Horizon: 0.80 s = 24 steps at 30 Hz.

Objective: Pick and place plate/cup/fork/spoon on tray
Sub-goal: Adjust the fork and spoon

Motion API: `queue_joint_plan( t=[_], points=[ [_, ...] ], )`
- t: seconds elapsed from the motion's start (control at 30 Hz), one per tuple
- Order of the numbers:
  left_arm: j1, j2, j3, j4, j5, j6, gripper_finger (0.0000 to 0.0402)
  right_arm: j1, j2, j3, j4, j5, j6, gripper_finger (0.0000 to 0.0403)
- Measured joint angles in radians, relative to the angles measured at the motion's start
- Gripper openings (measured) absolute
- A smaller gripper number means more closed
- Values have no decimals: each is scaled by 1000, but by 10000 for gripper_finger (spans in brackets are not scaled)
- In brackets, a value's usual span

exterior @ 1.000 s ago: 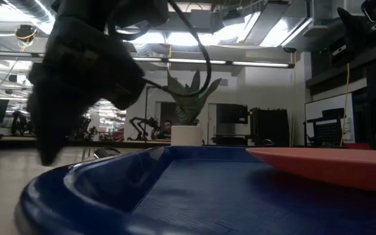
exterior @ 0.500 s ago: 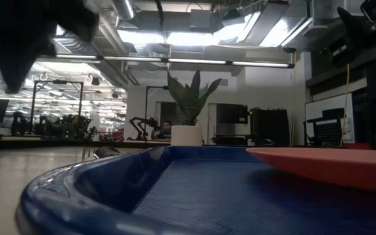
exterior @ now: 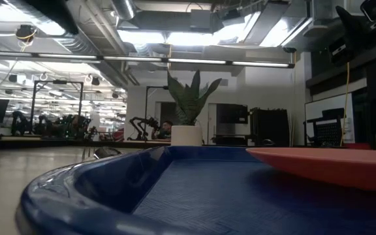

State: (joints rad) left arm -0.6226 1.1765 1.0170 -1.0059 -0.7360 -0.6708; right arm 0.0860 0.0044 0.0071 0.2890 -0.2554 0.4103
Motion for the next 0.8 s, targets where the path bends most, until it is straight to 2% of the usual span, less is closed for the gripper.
queue_joint_plan(
  t=[0.1, 0.2, 0.47, 0.57, 0.73, 0.8],
  points=[
    [1, -84, -149, 92, -42, -12, 2, 0, 0, 0, 0, 0, 4, 182],
    [1, -165, -314, 280, -44, 11, 1, 0, 0, 0, 0, 0, 5, 182],
    [29, -338, -717, 963, -57, 321, 1, 0, 0, 0, 25, 3, -66, 182],
    [75, -394, -835, 1171, 1, 428, 1, 0, 0, 0, 52, 3, -102, 182],
    [190, -476, -1008, 1491, 189, 609, 1, 0, 0, 0, 61, 3, -106, 182],
    [251, -500, -1005, 1480, 259, 659, 1, 0, 0, 0, 62, 3, -109, 182]
  ],
)
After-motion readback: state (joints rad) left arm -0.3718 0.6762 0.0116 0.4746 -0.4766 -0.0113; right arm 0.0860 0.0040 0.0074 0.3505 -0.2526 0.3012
